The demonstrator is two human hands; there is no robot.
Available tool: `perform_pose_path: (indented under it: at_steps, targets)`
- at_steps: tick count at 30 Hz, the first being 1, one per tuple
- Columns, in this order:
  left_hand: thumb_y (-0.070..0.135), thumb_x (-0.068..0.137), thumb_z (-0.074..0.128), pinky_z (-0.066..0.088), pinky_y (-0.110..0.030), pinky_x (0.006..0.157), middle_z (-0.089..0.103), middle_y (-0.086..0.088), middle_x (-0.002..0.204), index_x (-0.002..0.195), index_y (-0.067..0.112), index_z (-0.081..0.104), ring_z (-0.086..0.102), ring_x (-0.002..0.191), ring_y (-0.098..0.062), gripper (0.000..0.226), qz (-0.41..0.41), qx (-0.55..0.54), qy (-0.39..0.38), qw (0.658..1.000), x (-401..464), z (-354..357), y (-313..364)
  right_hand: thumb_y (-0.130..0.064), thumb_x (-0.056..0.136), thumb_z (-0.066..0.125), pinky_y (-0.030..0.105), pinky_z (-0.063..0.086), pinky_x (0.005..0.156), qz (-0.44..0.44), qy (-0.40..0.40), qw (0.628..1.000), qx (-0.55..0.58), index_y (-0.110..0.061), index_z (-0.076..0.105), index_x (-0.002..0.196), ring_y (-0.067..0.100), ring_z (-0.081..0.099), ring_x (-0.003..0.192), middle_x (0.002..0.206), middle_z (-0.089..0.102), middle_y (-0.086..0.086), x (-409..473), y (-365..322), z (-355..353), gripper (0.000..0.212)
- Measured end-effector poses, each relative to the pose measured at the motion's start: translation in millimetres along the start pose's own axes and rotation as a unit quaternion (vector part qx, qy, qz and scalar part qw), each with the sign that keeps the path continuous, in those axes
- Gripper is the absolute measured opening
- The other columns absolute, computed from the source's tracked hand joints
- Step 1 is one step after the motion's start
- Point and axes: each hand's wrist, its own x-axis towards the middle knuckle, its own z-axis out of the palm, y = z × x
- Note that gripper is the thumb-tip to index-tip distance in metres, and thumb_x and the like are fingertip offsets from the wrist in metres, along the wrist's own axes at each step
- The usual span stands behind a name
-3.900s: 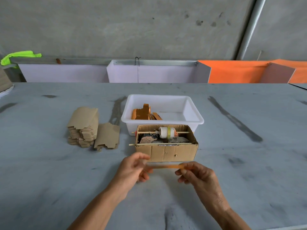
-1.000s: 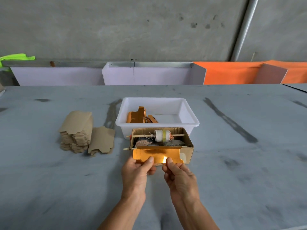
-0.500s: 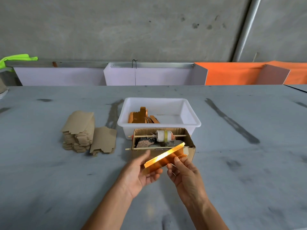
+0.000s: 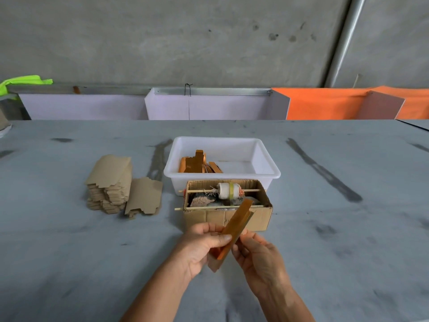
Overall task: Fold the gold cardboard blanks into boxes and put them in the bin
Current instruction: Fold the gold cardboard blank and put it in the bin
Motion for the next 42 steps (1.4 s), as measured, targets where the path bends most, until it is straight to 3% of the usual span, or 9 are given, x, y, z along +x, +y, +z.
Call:
perform_pose_path:
  at_steps: [5, 8, 14, 22, 26, 29, 34, 38, 42]
  targets:
    - [-0.006, 0.076, 0.070, 0.047, -0.027, 0.060, 0.070, -0.006, 0.068, 0.079, 0.008, 0.067, 0.064, 0.067, -0.019, 0.015, 0.034, 0.045, 0.039, 0.998, -1.4, 0.9, 1.7, 0.005, 0.085, 0.054, 0.024, 0.059, 0.059, 0.008, -0.024, 0.999, 0.033, 0.006, 0.069, 0.081, 0.018, 0.069, 0.064, 0.080, 0.072, 0.017, -1.9, 0.8, 0.1, 0.015]
    - [-0.005, 0.076, 0.071, 0.046, -0.025, 0.057, 0.069, -0.003, 0.064, 0.076, 0.010, 0.066, 0.063, 0.064, -0.017, 0.016, 0.045, 0.056, 0.050, 0.996, -2.9, -1.0, 3.3, 0.002, 0.073, 0.060, 0.026, 0.058, 0.066, 0.010, -0.040, 0.999, 0.026, 0.008, 0.070, 0.086, 0.021, 0.070, 0.069, 0.087, 0.072, 0.021, -1.9, 1.7, 1.1, 0.018]
    - [-0.002, 0.076, 0.072, 0.046, -0.020, 0.048, 0.067, -0.001, 0.060, 0.075, 0.009, 0.064, 0.061, 0.055, -0.012, 0.014, 0.066, 0.096, 0.064, 0.991, -6.7, -2.7, 6.0, -0.002, 0.067, 0.064, 0.022, 0.058, 0.058, 0.002, -0.049, 0.998, -0.025, 0.002, 0.074, 0.070, 0.018, 0.068, 0.062, 0.078, 0.072, 0.018, -2.0, 4.1, 3.5, 0.011]
    - [0.001, 0.078, 0.072, 0.048, -0.018, 0.048, 0.068, 0.000, 0.062, 0.082, 0.004, 0.063, 0.063, 0.053, -0.007, 0.010, 0.093, 0.154, 0.066, 0.981, -13.1, 1.5, 8.7, -0.010, 0.091, 0.058, 0.024, 0.050, 0.052, -0.046, -0.022, 0.981, -0.186, -0.005, 0.067, 0.076, 0.014, 0.065, 0.060, 0.065, 0.068, 0.007, -4.9, 4.0, 10.1, 0.019]
    - [0.008, 0.079, 0.073, 0.048, -0.023, 0.060, 0.068, -0.003, 0.070, 0.085, 0.005, 0.063, 0.062, 0.065, -0.012, 0.012, 0.098, 0.163, 0.061, 0.980, -17.2, 4.9, 8.4, -0.011, 0.092, 0.058, 0.037, 0.049, 0.069, -0.070, 0.018, 0.975, -0.208, -0.005, 0.063, 0.071, 0.021, 0.060, 0.068, 0.062, 0.065, 0.005, -4.5, 4.9, 11.8, 0.022]
    - [0.002, 0.074, 0.076, 0.051, -0.019, 0.061, 0.072, -0.003, 0.085, 0.097, 0.010, 0.062, 0.067, 0.075, -0.012, 0.028, 0.093, 0.200, 0.027, 0.975, -21.4, 7.2, 7.8, -0.010, 0.092, 0.058, 0.045, 0.050, 0.075, -0.069, 0.036, 0.978, -0.192, -0.006, 0.062, 0.068, 0.025, 0.059, 0.068, 0.064, 0.065, 0.009, -6.2, 3.0, 13.0, 0.024]
    - [-0.006, 0.078, 0.069, 0.053, -0.033, 0.082, 0.071, -0.007, 0.093, 0.100, 0.013, 0.060, 0.065, 0.085, -0.018, 0.031, 0.098, 0.283, 0.025, 0.954, -23.4, 5.2, 13.6, -0.011, 0.089, 0.062, 0.029, 0.042, 0.060, -0.076, 0.024, 0.975, -0.208, -0.010, 0.065, 0.069, 0.013, 0.056, 0.061, 0.058, 0.062, 0.001, -7.4, -1.3, 10.5, 0.020]
    - [-0.005, 0.079, 0.068, 0.052, -0.030, 0.076, 0.070, -0.004, 0.090, 0.095, 0.019, 0.058, 0.063, 0.080, -0.015, 0.031, 0.081, 0.361, -0.018, 0.929, -24.2, 1.0, 23.3, -0.007, 0.088, 0.061, 0.027, 0.042, 0.058, -0.085, 0.000, 0.976, -0.199, -0.013, 0.065, 0.066, 0.012, 0.055, 0.060, 0.058, 0.060, 0.001, -7.8, -10.6, 6.3, 0.023]
    - [0.000, 0.074, 0.074, 0.053, -0.030, 0.068, 0.066, -0.004, 0.097, 0.098, 0.025, 0.056, 0.063, 0.085, -0.018, 0.040, 0.125, 0.364, 0.057, 0.921, -22.1, -1.8, 28.3, -0.002, 0.086, 0.061, 0.023, 0.045, 0.051, -0.054, 0.016, 0.989, -0.140, -0.010, 0.061, 0.065, 0.012, 0.059, 0.055, 0.060, 0.061, 0.006, -7.7, -9.0, 3.9, 0.023]
